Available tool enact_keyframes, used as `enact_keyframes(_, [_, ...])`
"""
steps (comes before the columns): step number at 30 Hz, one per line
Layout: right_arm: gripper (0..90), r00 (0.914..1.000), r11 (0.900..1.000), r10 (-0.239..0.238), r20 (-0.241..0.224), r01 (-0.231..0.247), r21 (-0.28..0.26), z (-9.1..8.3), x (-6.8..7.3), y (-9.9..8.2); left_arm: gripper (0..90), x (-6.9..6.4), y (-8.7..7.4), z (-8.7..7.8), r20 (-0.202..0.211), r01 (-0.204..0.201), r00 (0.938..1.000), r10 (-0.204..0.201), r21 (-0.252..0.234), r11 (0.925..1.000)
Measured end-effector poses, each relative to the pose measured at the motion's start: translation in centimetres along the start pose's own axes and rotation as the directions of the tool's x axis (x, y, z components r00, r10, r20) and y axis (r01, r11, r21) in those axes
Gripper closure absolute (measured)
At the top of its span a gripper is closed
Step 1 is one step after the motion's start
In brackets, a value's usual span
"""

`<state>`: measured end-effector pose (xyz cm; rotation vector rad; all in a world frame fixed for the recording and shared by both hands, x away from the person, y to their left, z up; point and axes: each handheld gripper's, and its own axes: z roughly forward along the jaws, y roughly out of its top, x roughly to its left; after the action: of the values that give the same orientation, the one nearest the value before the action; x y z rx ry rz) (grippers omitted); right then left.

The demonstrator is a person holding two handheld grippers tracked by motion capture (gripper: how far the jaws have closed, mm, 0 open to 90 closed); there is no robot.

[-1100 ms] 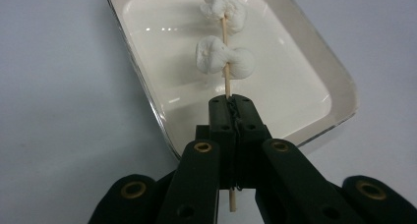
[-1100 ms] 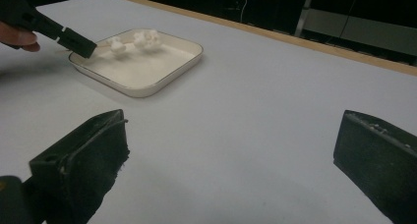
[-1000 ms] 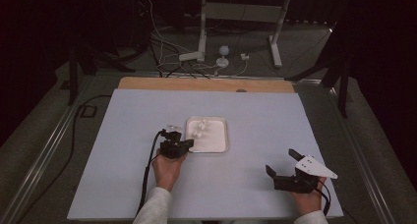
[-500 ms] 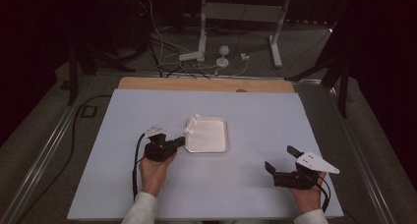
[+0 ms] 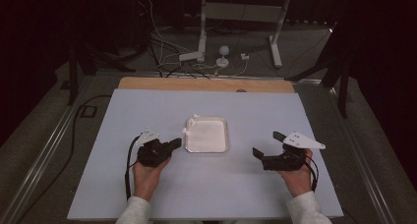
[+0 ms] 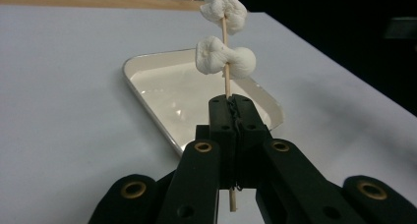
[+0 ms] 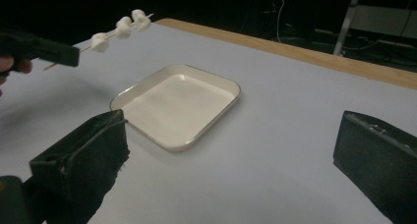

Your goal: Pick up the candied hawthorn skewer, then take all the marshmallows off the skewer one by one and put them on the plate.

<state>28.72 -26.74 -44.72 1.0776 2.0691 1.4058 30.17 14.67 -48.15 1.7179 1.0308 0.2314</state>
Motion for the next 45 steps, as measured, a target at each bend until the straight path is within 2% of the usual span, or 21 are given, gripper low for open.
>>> enact_keyframes(5, [0.1,0.9988,0.9991,0.042,-0.026,-0.042,0.0,1.4,-0.2,1.1,90.0,-0.1,-0.1,-0.7,0.018,-0.026,0.9995,0.026,-0.028,0.9993])
enact_keyframes(11, [0.1,0.9988,0.9997,0.019,-0.046,-0.02,-0.015,2.6,0.4,2.8,90.0,-0.5,-0.3,-1.0,0.036,-0.043,0.9984,0.045,-0.041,0.9982])
enact_keyframes(13, [0.2,0.9979,0.9996,0.01,-0.063,-0.012,-0.026,3.3,0.8,3.8,90.0,-0.8,-0.4,-1.1,0.029,-0.054,0.9981,0.055,-0.047,0.9975])
enact_keyframes(16, [0.5,0.9962,0.9995,0.009,-0.086,-0.012,-0.031,4.0,1.2,4.7,90.0,-0.9,-0.5,-1.2,0.039,-0.052,0.9978,0.054,-0.058,0.9969])
enact_keyframes(21, [2.2,0.9956,0.9998,0.021,-0.092,-0.021,-0.004,5.4,2.2,5.6,90.0,-1.3,-0.7,-1.0,0.044,-0.067,0.9966,0.07,-0.057,0.9961])
enact_keyframes(26, [2.2,0.9922,0.9994,0.029,-0.121,-0.032,-0.016,6.3,2.8,6.2,90.0,-1.6,-0.7,-0.8,0.053,-0.072,0.9958,0.075,-0.056,0.9958])
enact_keyframes(27, [2.2,0.989,0.9987,0.045,-0.141,-0.048,-0.016,6.8,3.0,6.4,90.0,-1.7,-0.7,-0.8,0.056,-0.074,0.9954,0.077,-0.057,0.9956])
enact_keyframes(31, [2.3,0.9854,0.998,0.062,-0.159,-0.063,-0.004,7.7,3.2,6.7,90.0,-1.9,-0.7,-0.8,0.06,-0.079,0.9947,0.083,-0.064,0.9948])
enact_keyframes(32, [5.3,0.983,0.9973,0.073,-0.168,-0.07,0.02,8.3,3.4,6.9,90.0,-1.9,-0.7,-0.8,0.061,-0.08,0.9945,0.084,-0.067,0.9945])
enact_keyframes(35, [5.7,0.9795,0.9962,0.082,-0.184,-0.075,0.044,9.3,3.7,7.2,90.0,-2.0,-0.7,-0.8,0.063,-0.081,0.9943,0.086,-0.07,0.9942])
enact_keyframes(37, [6.4,0.9738,0.9943,0.099,-0.205,-0.089,0.059,9.9,4.0,7.4,90.0,-2.0,-0.8,-0.7,0.064,-0.084,0.994,0.089,-0.069,0.994])
enact_keyframes(41, [19.2,0.9563,0.9859,0.151,-0.251,-0.127,0.109,10.8,4.5,8.0,90.0,-2.2,-0.8,-0.7,0.072,-0.092,0.9926,0.098,-0.073,0.9931])
enact_keyframes(43, [30.5,0.948,0.9843,0.158,-0.276,-0.129,0.12,11.2,4.9,8.1,90.0,-2.2,-0.8,-0.7,0.075,-0.097,0.9919,0.102,-0.073,0.9926])
enact_keyframes(45, [36.9,0.9464,0.982,0.169,-0.275,-0.137,0.13,11.6,5.2,8.2,90.0,-2.2,-0.8,-0.6,0.082,-0.1,0.991,0.106,-0.076,0.9921])
